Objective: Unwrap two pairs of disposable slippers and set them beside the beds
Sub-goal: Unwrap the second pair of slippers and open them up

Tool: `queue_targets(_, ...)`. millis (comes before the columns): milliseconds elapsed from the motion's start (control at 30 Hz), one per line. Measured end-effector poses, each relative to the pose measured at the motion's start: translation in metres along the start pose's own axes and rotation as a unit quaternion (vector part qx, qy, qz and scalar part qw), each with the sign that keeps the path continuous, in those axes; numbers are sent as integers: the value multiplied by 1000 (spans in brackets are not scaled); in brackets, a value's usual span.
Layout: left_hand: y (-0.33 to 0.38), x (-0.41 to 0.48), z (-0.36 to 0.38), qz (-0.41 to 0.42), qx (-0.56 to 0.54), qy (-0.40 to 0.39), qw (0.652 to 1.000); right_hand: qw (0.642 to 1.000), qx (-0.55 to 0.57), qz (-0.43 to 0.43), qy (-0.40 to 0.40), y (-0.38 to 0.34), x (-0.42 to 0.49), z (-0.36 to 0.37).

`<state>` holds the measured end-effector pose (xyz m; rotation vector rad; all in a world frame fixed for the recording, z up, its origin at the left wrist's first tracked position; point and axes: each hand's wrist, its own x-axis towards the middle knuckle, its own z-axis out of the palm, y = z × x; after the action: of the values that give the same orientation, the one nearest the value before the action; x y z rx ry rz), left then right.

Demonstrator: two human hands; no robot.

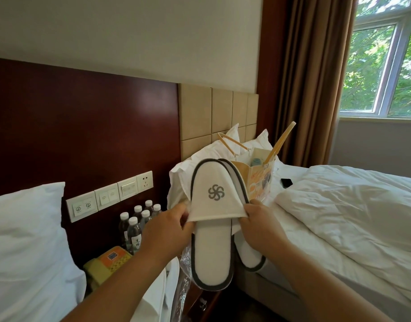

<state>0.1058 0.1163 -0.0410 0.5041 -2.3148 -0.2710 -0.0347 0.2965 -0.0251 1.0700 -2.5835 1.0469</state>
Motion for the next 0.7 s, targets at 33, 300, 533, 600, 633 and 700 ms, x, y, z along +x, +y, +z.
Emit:
queue_targets(33,0,0,1,-18,-9,-5,1000,1000,15,11,-1,-3,-2,3)
queue_targets(300,45,-30,-5,68,-71,-1,995,992,40,111,42,-24,-8,6)
queue_targets(533,76,-38,14,51,-12,-138,989,996,-57,54,42,-41,-8,11)
queue_targets(600,72,-27,14,45,-86,-65,993,995,-69,39,57,-47,-11,13)
queue_targets(633,69,-21,13,54,-109,-36,992,995,-75,30,63,-48,-13,15)
queue_targets(700,65,-13,9,85,-140,-52,985,994,-83,13,63,-48,-14,15)
